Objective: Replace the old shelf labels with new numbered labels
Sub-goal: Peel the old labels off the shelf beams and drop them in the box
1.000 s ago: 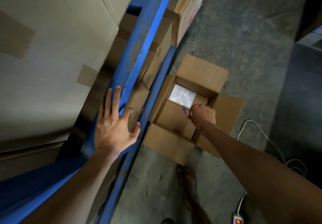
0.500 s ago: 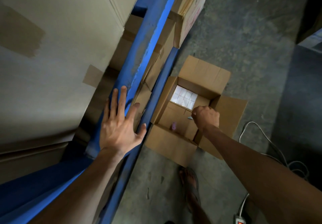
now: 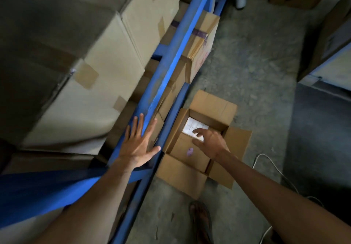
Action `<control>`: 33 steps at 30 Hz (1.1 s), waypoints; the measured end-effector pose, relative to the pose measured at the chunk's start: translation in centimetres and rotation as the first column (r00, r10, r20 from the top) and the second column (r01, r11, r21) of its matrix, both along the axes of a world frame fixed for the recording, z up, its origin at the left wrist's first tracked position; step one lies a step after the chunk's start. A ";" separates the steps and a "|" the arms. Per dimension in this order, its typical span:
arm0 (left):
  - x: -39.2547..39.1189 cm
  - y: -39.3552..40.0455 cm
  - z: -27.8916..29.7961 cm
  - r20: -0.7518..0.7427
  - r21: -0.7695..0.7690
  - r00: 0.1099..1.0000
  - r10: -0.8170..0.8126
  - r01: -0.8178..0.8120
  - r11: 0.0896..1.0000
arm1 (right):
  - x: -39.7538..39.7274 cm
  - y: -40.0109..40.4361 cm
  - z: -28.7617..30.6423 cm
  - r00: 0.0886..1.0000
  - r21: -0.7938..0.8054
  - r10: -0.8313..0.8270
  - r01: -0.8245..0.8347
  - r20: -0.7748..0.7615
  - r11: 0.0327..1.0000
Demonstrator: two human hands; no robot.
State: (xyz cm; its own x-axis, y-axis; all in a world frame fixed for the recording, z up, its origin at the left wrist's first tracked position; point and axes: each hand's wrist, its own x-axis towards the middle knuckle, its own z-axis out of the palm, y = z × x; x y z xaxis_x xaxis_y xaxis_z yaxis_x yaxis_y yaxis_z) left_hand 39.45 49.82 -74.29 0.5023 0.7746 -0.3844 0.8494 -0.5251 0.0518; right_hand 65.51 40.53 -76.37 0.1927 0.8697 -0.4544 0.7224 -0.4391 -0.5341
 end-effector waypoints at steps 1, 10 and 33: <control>0.3 -0.6 1.0 0.001 -0.003 1.000 0.008 -0.008 1.000 | 0.1 -0.2 1.6 1.000 0.031 0.023 -0.023 0.011 0.999; 3.2 -5.8 14.1 0.131 0.155 0.983 0.125 -0.145 0.977 | -0.2 -0.1 16.2 0.991 0.270 0.039 -0.002 -0.130 0.963; -6.0 -9.7 38.2 0.150 0.890 0.987 0.062 -0.162 0.426 | -16.3 3.9 39.3 0.882 0.804 0.292 0.145 -0.369 0.577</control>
